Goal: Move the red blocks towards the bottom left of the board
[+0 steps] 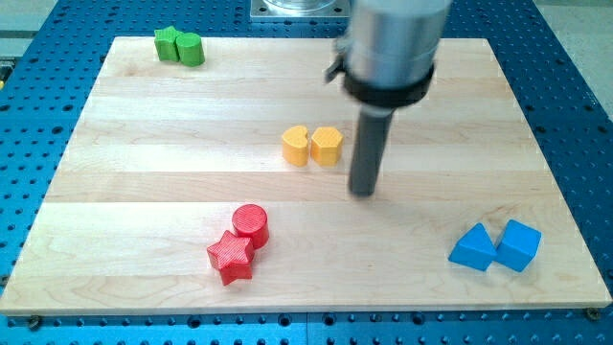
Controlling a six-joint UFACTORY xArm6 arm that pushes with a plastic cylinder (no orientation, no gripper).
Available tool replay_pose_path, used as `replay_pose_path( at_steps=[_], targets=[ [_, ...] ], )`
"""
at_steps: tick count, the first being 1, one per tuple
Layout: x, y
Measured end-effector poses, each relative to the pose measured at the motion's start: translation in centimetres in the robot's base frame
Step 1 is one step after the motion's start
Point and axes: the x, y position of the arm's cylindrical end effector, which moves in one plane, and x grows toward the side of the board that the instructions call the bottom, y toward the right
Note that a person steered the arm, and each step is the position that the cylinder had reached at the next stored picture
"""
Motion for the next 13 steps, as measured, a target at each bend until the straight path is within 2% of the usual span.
replay_pose_path(
  at_steps=[1, 3, 4, 5, 6, 7, 8, 9, 10, 12, 13],
  targets=[
    [7.8, -0.8],
    [4.3, -14.1],
    [3.1, -8.4],
    [2.1, -8.0],
    [0.6, -16.1],
    [-1.0, -13.8],
    [-3.6, -15.3],
    [3.8, -8.4],
    [7.0, -11.9],
    [6.7, -19.8],
    [3.1, -15.2]
  ],
)
